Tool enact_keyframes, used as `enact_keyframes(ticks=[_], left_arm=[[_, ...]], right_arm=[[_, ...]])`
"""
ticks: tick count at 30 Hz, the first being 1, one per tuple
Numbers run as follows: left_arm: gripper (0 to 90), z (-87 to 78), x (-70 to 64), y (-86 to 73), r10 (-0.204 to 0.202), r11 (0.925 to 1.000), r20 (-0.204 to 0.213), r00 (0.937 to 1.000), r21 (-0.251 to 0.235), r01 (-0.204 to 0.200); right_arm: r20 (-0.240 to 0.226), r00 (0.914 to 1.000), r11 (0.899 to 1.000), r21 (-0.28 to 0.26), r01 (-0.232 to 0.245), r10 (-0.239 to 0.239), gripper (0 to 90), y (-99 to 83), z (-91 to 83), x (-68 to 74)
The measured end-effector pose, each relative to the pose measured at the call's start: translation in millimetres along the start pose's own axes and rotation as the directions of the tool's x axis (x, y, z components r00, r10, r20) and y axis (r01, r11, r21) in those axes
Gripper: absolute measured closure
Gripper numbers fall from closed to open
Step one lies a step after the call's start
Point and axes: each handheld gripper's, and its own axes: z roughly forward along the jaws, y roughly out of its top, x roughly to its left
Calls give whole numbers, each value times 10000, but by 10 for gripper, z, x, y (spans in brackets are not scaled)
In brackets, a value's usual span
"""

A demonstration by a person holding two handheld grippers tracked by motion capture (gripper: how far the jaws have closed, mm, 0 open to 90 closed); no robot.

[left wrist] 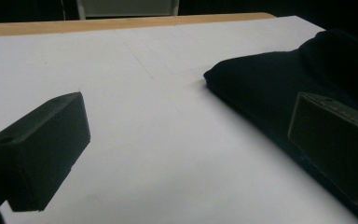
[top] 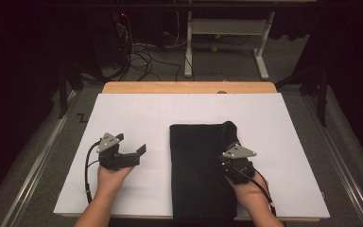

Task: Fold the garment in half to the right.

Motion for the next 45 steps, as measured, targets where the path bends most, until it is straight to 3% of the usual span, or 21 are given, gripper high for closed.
enact_keyframes(ticks=[7, 14, 18, 24, 30, 33, 35, 38, 41, 43, 45], left_arm=[[0, -70, 69, -60, -32, 10000, -109, 9999, 12, 32], [0, -115, 79, -115, 115, 9999, -58, 9999, 94, -114], [0, -146, 70, -148, 223, 9997, -38, 9997, 47, -223], [0, -196, 35, -201, 424, 9990, 226, 9988, -110, -422], [0, -269, -26, -231, 576, 9978, 296, 9979, -340, -566], [0, -309, -43, -246, 733, 9966, 242, 9970, -407, -723], [0, -324, -36, -253, 623, 9973, 340, 9975, -408, -609], [0, -359, -49, -266, 594, 9975, 418, 9974, -410, -577], [0, -397, -83, -276, 678, 9967, 507, 9964, -487, -653], [0, -421, -106, -288, 677, 9965, 602, 9959, -538, -645], [0, -437, -128, -301, 767, 9957, 649, 9949, -561, -731]], right_arm=[[264, 9977, 9979, 129, -631, 628, 900, -314, -37, -231], [100, 9942, 9942, -45, -1071, 1071, 900, -500, -57, -344], [-106, 9933, 9909, -694, -1152, 1148, 894, -543, -123, -426], [-405, 9883, 9648, -2144, -1524, 1471, 803, -641, -307, -666], [-528, 9810, 9296, -3136, -1936, 1864, 600, -788, -492, -853], [-572, 9779, 9005, -3822, -2076, 2012, 445, -880, -564, -905], [-594, 9783, 8890, -4093, -2051, 1984, 344, -919, -584, -918], [-589, 9810, 8772, -4401, -1919, 1851, 168, -945, -589, -908], [-518, 9845, 8671, -4674, -1722, 1676, 89, -924, -604, -858], [-418, 9864, 8663, -4733, -1596, 1589, 0, -897, -604, -813], [-57, 9865, 8708, -4692, -1472, 1637, 0, -878, -605, -778]])
